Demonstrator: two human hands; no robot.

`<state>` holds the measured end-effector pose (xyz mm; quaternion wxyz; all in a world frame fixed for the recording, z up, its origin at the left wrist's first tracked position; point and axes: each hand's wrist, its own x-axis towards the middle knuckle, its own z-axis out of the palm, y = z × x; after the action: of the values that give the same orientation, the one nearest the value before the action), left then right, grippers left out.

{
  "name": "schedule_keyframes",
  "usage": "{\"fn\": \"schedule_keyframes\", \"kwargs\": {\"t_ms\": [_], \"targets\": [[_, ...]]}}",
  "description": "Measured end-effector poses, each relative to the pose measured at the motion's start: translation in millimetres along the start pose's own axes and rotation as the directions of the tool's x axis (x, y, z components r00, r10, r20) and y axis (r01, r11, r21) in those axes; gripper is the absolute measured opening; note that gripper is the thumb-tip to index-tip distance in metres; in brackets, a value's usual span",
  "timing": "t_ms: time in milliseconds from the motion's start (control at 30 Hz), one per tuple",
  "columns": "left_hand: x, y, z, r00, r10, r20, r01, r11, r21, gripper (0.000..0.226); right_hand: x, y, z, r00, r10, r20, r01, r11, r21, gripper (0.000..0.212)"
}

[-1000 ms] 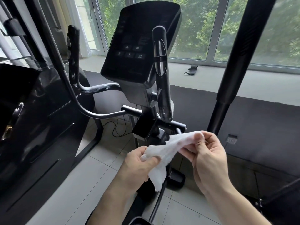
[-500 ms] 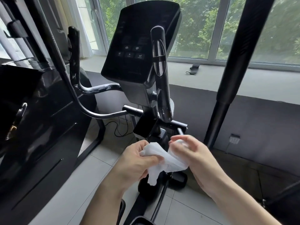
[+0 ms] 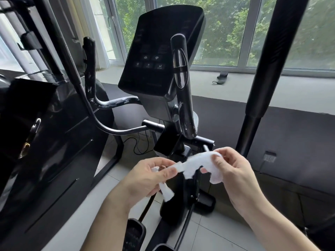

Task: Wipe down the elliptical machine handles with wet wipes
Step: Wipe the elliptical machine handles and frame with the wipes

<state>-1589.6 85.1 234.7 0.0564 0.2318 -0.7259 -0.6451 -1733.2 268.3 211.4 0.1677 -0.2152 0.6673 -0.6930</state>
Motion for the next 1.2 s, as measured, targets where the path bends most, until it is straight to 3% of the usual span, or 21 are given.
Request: {"fn": "schedule_keyframes", "kwargs": {"t_ms": [100, 233, 300, 367, 467, 567, 667, 767, 867, 967, 1067, 1133, 1200], "targets": [[2.4, 1.8, -2.4, 0.997, 0.016, -0.081, -0.014, 0.999, 0.035, 0.03, -1.4, -4.6, -0.8, 0.999, 0.033, -0.034, -0.025, 0.98, 0.196, 0.015], [7.7, 6.4, -3.9, 0.985, 0.065, -0.158, -0.053, 0.996, 0.076, 0.048, -3.9, -13.0, -1.6, 0.999, 0.04, 0.007, -0.04, 0.937, 0.346, 0.033], [11.1, 11.2, -2.1, 0.978, 0.081, -0.194, -0.07, 0.996, 0.062, 0.047, -2.7, -18.7, -1.5, 0.995, 0.069, 0.076, -0.095, 0.892, 0.441, 0.029], [14.3, 19.8, -0.1, 0.969, 0.103, -0.225, -0.095, 0.995, 0.042, 0.034, 0.9, -23.8, -1.6, 0.989, 0.055, 0.139, -0.122, 0.836, 0.535, 0.041], [18.9, 41.8, 0.2, 0.956, 0.156, -0.248, -0.149, 0.988, 0.047, 0.007, 12.3, -32.8, 3.3, 0.997, -0.001, 0.081, -0.039, 0.87, 0.491, 0.04], [26.6, 64.5, -5.7, 0.934, 0.238, -0.266, -0.211, 0.969, 0.125, 0.021, 24.8, -51.5, 12.8, 0.998, -0.054, -0.011, 0.052, 0.866, 0.497, 0.012], [36.2, 88.0, -12.3, 0.904, 0.32, -0.285, -0.272, 0.942, 0.198, 0.018, 38.7, -72.5, 17.0, 0.988, -0.123, -0.096, 0.151, 0.906, 0.395, 0.028], [49.4, 108.6, -20.5, 0.848, 0.441, -0.293, -0.351, 0.882, 0.313, 0.023, 54.0, -90.6, 25.4, 0.963, -0.22, -0.152, 0.251, 0.942, 0.223, 0.005], [64.2, 128.1, -28.3, 0.788, 0.544, -0.289, -0.405, 0.811, 0.422, 0.015, 80.6, -107.3, 35.5, 0.875, -0.426, -0.229, 0.428, 0.903, -0.046, 0.018], [74.0, 145.7, -32.7, 0.784, 0.57, -0.245, -0.466, 0.802, 0.374, 0.019, 105.3, -122.5, 49.8, 0.781, -0.595, -0.19, 0.54, 0.796, -0.275, 0.024], [83.7, 149.3, -34.6, 0.787, 0.586, -0.192, -0.517, 0.797, 0.314, 0.026, 110.8, -111.5, 63.2, 0.755, -0.633, -0.168, 0.583, 0.767, -0.268, 0.016], [89.0, 144.8, -34.6, 0.784, 0.597, -0.17, -0.542, 0.791, 0.283, 0.024, 102.1, -87.1, 64.9, 0.724, -0.665, -0.182, 0.625, 0.745, -0.235, 0.021], [93.0, 140.1, -35.5, 0.79, 0.594, -0.152, -0.557, 0.799, 0.227, 0.025, 93.0, -65.7, 61.6, 0.749, -0.634, -0.191, 0.613, 0.773, -0.163, 0.021]]}}
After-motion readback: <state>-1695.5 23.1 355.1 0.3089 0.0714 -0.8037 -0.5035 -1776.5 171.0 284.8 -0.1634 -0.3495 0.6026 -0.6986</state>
